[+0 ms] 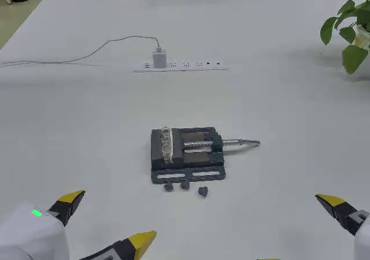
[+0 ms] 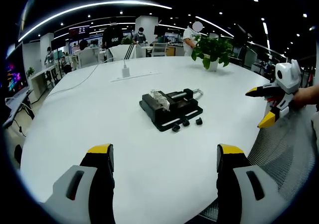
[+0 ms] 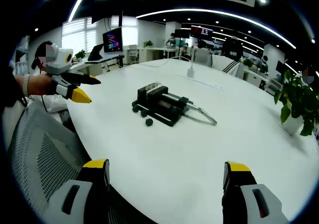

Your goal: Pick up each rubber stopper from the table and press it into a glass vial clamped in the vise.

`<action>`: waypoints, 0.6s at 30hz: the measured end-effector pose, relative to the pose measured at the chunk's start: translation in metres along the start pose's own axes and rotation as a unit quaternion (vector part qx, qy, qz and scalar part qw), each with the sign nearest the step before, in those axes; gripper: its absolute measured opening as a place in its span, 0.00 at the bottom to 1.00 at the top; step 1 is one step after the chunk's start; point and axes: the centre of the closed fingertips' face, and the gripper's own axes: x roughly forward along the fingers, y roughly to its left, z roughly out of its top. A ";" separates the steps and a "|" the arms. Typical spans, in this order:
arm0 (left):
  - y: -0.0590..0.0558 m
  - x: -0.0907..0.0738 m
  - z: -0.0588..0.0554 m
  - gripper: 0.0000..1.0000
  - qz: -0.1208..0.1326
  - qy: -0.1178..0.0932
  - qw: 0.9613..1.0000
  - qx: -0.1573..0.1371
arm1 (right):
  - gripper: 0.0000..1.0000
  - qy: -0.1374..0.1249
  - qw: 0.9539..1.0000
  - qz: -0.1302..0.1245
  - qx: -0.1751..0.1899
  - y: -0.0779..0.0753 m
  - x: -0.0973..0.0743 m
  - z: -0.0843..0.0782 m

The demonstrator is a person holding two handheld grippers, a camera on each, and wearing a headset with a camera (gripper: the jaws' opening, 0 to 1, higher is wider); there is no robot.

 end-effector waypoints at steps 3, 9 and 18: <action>0.000 0.001 0.000 0.83 -0.003 -0.001 1.000 0.003 | 0.93 0.000 1.000 0.004 -0.009 -0.003 0.009 0.003; 0.001 0.003 0.004 0.83 -0.011 -0.001 1.000 0.019 | 0.91 0.006 0.998 0.028 -0.048 0.000 0.030 0.013; -0.001 0.008 0.006 0.82 -0.018 0.003 0.999 0.031 | 0.80 0.001 0.997 0.056 -0.060 -0.001 0.057 0.027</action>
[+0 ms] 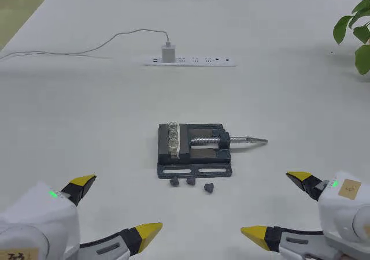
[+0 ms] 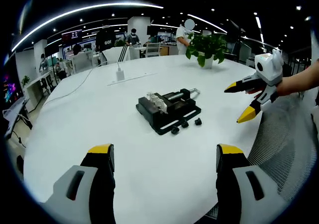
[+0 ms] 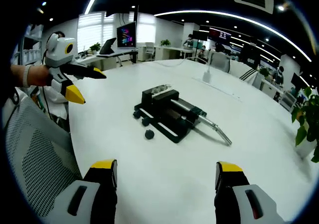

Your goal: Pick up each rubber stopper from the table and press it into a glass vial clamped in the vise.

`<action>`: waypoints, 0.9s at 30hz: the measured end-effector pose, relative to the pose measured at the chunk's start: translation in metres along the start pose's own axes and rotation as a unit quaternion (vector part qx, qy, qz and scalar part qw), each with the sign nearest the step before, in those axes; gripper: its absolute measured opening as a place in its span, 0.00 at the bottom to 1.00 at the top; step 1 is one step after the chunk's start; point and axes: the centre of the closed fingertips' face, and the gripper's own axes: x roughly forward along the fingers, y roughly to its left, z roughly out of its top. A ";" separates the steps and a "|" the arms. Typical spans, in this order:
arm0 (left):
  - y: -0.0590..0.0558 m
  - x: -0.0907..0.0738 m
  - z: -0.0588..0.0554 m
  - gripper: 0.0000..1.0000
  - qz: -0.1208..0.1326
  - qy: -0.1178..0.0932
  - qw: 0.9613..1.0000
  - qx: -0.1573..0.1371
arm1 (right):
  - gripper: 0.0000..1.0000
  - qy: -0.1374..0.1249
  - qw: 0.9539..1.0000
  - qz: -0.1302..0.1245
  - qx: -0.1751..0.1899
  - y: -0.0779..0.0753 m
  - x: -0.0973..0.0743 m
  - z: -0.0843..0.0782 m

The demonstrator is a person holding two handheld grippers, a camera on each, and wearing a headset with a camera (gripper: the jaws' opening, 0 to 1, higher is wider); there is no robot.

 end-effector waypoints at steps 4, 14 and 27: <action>-0.003 0.002 0.000 0.82 -0.005 0.002 1.000 0.002 | 0.75 0.001 1.000 0.017 -0.016 0.003 0.014 0.009; -0.004 0.002 0.000 0.81 -0.004 0.002 1.000 0.001 | 0.61 0.003 0.995 0.066 -0.072 0.022 0.044 0.028; -0.003 -0.001 -0.003 0.80 0.001 0.002 1.000 -0.006 | 0.35 0.022 0.993 0.098 -0.069 0.031 0.067 0.016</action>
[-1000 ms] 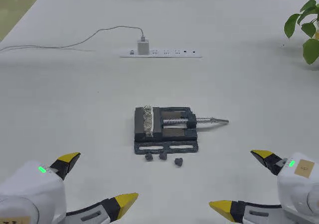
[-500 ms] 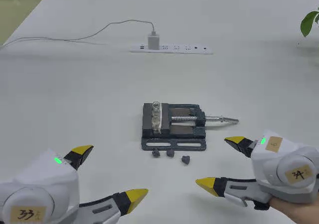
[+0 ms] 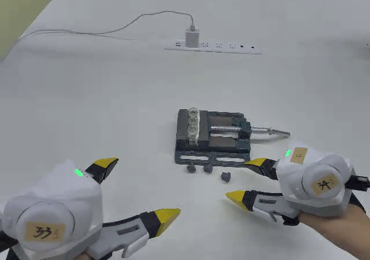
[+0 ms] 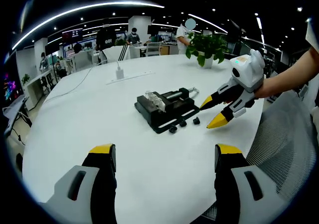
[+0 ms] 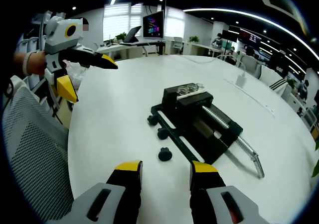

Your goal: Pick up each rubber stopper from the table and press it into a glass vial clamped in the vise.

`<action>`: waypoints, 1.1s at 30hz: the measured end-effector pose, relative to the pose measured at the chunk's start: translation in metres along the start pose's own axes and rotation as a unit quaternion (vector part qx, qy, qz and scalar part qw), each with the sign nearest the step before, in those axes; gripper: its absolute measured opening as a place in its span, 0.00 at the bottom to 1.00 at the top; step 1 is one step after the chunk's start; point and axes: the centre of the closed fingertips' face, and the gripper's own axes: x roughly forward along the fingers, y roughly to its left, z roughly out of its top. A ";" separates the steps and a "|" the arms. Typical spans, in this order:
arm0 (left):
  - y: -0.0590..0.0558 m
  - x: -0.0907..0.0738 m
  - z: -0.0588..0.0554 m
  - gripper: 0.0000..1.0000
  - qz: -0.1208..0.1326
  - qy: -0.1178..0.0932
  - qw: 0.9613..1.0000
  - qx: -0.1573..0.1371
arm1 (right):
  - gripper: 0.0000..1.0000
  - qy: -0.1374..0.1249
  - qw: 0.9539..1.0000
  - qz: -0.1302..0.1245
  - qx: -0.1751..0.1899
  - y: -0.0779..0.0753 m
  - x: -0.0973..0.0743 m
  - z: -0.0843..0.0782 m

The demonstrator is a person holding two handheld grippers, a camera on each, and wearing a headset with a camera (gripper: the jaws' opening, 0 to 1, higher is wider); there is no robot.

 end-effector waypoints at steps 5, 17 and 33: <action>0.000 -0.001 -0.001 0.79 0.002 0.000 1.000 -0.005 | 0.28 -0.004 1.000 0.003 0.009 0.000 0.003 0.000; 0.004 -0.004 -0.004 0.78 0.009 0.000 1.000 -0.013 | 0.14 -0.019 1.000 0.006 0.009 0.000 0.009 0.006; 0.002 -0.004 -0.006 0.77 0.008 0.002 1.000 -0.019 | 0.08 -0.022 1.000 0.010 0.014 0.003 0.012 0.007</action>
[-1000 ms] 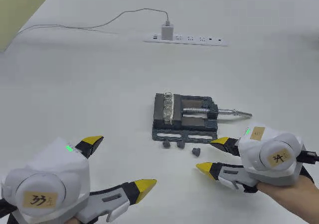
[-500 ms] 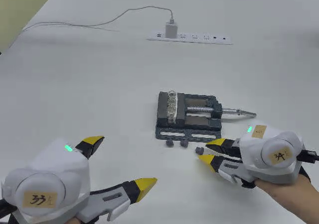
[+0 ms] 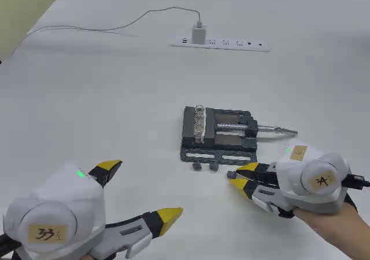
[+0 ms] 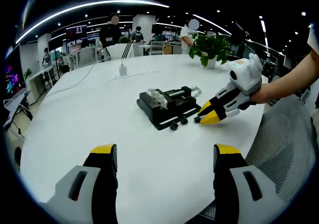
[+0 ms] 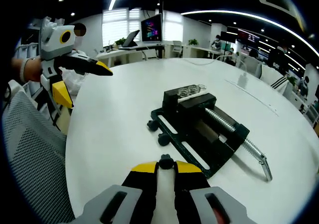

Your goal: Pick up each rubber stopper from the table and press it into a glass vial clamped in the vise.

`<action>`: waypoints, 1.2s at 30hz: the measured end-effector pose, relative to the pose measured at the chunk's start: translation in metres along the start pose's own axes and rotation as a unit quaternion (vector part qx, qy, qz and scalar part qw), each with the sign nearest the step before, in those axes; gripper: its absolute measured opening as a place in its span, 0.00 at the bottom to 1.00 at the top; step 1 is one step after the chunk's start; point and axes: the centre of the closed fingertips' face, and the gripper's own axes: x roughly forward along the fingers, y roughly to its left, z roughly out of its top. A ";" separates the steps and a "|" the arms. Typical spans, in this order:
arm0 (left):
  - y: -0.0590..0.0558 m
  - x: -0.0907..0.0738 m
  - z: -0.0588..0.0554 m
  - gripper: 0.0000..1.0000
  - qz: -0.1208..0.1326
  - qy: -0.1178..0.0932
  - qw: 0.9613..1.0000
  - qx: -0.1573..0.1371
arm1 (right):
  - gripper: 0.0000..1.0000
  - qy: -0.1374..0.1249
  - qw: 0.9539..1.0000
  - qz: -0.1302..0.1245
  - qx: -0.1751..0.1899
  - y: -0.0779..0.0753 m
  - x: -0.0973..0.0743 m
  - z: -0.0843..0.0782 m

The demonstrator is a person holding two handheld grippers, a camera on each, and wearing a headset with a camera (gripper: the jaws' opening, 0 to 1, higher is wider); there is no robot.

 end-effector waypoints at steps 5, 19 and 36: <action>0.000 0.000 0.000 0.77 -0.001 0.001 1.000 0.000 | 0.08 -0.001 1.000 0.003 -0.005 0.001 0.001 0.001; -0.007 0.010 0.005 0.75 -0.020 0.000 1.000 0.015 | 0.08 -0.001 1.000 0.011 -0.024 -0.001 -0.014 0.009; -0.025 0.030 0.018 0.72 -0.067 -0.005 0.995 0.071 | 0.08 0.012 0.975 0.055 -0.214 0.022 -0.064 0.044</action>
